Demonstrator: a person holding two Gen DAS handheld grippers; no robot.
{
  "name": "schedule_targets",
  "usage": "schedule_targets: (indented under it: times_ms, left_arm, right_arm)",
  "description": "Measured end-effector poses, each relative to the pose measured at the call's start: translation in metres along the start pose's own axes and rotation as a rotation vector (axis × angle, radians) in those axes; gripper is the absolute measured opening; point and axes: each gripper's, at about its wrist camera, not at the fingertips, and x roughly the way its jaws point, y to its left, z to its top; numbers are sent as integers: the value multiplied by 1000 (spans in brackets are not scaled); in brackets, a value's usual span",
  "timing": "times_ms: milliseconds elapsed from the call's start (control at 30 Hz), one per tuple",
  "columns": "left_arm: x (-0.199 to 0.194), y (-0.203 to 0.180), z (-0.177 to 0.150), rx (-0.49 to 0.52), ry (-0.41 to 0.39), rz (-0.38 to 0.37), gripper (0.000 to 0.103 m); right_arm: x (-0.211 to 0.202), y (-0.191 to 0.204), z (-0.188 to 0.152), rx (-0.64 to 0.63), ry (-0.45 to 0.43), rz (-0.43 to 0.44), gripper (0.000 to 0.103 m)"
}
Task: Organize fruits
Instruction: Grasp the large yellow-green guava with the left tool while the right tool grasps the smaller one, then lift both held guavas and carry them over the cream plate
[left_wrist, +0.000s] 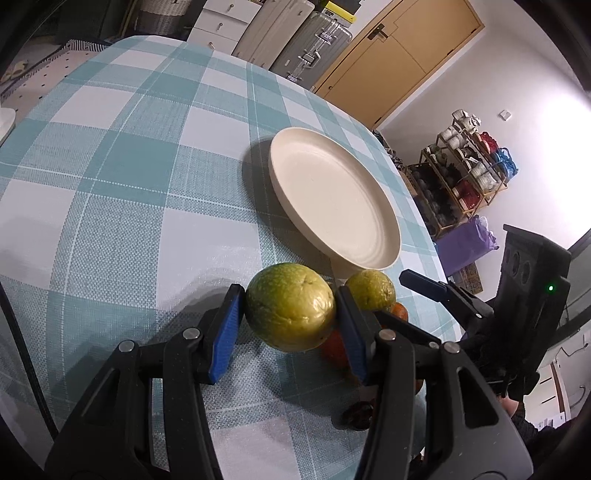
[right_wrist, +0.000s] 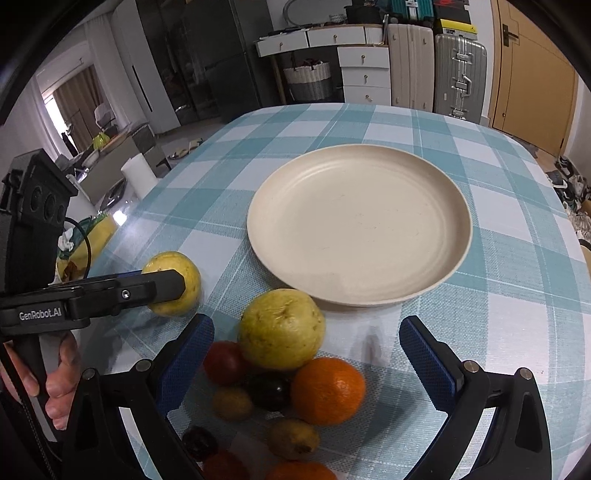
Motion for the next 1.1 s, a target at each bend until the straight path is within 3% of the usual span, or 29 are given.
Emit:
schedule_targets:
  times_ms: [267,567,633,1100]
  left_arm:
    - [1,5,-4,-14,10,-12,47]
    - [-1,14,-8,-32,11,-14,47]
    - [-1,14,-8,-35,12,-15,47]
    - [-4,12,-7,-26,11,0,47]
  right_arm:
    - [9,10,2,-38,28,-26,101]
    - [20,16,3,-53,67,-49,71]
    - [21,16,3,-49,76,-30,56]
    - [10,15,3,-19,34,19,53]
